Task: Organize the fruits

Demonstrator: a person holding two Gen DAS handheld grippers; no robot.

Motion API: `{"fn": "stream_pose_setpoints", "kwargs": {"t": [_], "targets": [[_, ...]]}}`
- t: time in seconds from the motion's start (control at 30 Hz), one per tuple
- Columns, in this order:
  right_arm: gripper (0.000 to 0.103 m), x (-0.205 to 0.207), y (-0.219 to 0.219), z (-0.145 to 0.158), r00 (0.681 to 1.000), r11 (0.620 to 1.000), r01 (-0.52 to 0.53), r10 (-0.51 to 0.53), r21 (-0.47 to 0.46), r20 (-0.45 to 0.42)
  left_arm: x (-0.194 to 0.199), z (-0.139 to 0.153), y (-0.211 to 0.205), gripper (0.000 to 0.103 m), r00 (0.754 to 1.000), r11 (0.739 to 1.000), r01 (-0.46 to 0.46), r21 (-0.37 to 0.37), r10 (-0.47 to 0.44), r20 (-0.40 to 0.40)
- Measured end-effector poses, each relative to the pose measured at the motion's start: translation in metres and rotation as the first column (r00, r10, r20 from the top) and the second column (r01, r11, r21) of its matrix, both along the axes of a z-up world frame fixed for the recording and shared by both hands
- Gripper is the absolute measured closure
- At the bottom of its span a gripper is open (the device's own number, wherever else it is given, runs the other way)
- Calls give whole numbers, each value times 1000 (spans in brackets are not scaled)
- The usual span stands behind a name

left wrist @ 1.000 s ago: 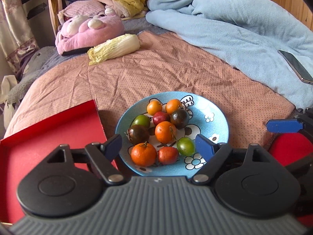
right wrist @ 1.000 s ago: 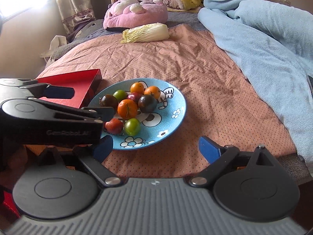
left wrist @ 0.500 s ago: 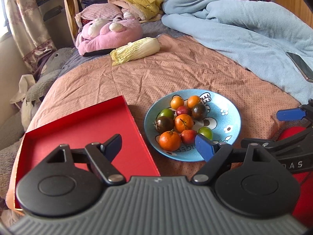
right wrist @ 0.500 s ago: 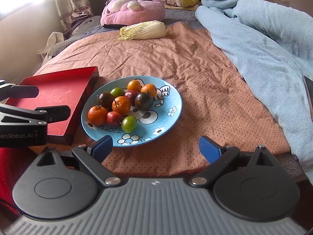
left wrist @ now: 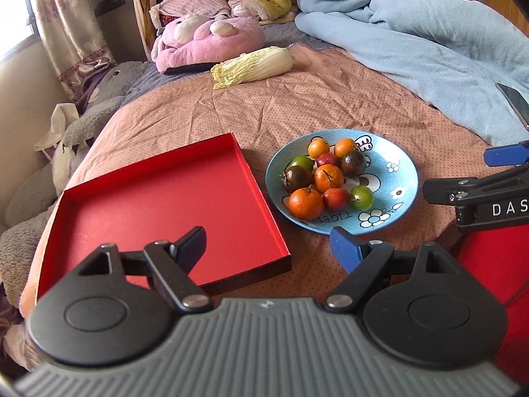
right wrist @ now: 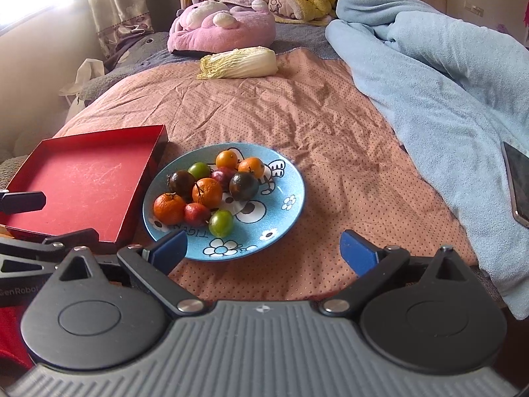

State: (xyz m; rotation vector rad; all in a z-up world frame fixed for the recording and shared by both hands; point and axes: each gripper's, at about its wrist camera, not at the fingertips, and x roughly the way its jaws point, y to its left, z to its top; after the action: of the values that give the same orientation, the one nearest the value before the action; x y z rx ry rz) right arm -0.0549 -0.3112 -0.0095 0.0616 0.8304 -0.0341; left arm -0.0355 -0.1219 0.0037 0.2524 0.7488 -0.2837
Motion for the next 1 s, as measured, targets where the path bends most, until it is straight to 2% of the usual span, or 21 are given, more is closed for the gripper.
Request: {"fn": "stream_pose_setpoints", "kwargs": {"t": [0.33, 1.0], "targets": [[2, -3, 9, 1, 1000, 1000, -18, 18, 5, -9, -9, -7, -2, 19, 999, 999, 30, -16, -30, -33], [2, 2, 12, -12, 998, 999, -33, 34, 17, -44, -5, -17, 1, 19, 997, 1000, 20, -17, -22, -72]]}}
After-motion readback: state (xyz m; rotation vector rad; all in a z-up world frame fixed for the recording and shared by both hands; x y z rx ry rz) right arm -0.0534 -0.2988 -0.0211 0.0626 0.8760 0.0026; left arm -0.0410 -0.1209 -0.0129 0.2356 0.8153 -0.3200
